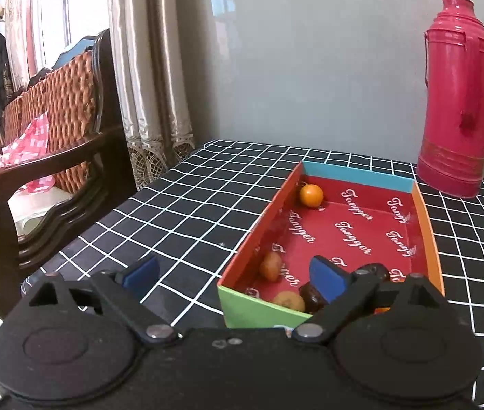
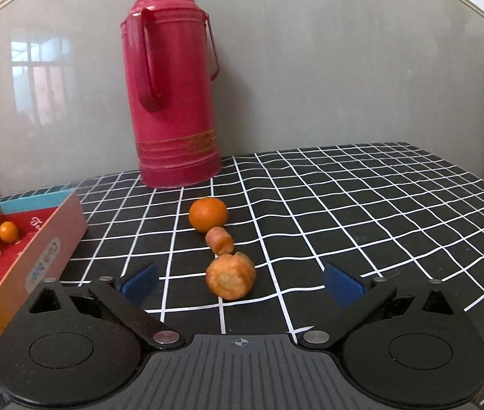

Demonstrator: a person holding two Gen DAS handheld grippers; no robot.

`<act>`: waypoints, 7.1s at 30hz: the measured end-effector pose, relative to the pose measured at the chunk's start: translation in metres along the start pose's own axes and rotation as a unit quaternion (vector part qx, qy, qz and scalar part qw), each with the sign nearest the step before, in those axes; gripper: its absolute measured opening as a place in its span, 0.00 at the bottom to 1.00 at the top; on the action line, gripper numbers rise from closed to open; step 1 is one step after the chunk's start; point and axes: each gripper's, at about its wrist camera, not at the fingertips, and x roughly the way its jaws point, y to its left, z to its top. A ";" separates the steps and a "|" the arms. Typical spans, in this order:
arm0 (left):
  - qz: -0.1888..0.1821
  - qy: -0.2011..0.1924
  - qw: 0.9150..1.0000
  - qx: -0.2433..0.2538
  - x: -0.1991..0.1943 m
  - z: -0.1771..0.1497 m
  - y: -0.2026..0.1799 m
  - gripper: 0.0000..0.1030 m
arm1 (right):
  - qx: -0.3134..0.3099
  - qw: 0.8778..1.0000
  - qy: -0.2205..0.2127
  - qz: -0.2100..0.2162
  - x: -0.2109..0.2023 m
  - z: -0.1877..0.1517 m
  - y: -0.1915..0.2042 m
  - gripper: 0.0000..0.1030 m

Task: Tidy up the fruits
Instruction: 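Grasp the brown lumpy fruit with the right gripper, then carry the brown fruit with the right gripper into the box and release, then lower the left gripper onto the last kumquat and grasp it, then carry the kumquat with the left gripper into the box and release, then grasp the last orange with the right gripper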

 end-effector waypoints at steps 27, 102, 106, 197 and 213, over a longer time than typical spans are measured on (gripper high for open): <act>0.013 0.025 0.999 -0.017 0.013 0.000 0.015 0.86 | -0.009 0.999 0.032 0.013 0.027 0.002 0.014 0.37; -0.142 -0.008 0.985 0.100 -0.013 -0.015 -0.157 0.87 | 0.016 0.964 -0.142 -0.224 -0.057 0.010 -0.051 1.00; -0.119 -0.019 0.985 0.123 -0.008 -0.026 -0.194 0.89 | 0.031 0.951 -0.136 -0.274 -0.060 0.010 -0.081 1.00; -0.011 0.067 0.998 -0.003 0.054 0.021 -0.067 0.27 | -0.004 0.996 -0.076 -0.045 -0.041 0.008 -0.004 1.00; -0.048 0.071 0.996 0.010 0.065 0.019 -0.044 0.38 | -0.030 0.999 -0.028 -0.010 0.002 0.015 0.035 1.00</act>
